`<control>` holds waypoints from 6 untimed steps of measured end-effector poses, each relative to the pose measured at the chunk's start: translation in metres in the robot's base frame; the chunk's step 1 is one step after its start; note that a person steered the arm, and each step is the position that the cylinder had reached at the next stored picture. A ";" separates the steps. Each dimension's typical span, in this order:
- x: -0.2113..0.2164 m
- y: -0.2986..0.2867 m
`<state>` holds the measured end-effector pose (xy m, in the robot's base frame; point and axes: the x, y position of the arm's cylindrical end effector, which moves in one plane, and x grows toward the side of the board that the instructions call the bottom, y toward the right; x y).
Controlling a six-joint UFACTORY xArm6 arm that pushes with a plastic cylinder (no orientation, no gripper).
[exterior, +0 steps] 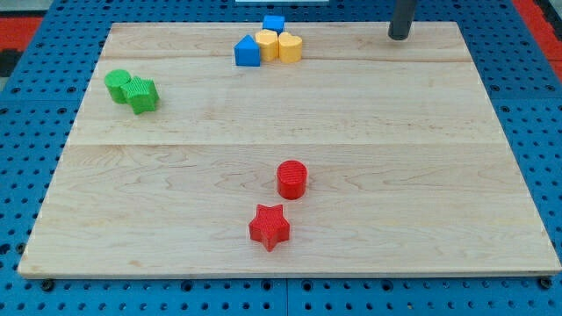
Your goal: Move blue cube towards the left side of the board
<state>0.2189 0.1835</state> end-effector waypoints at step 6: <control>-0.025 -0.187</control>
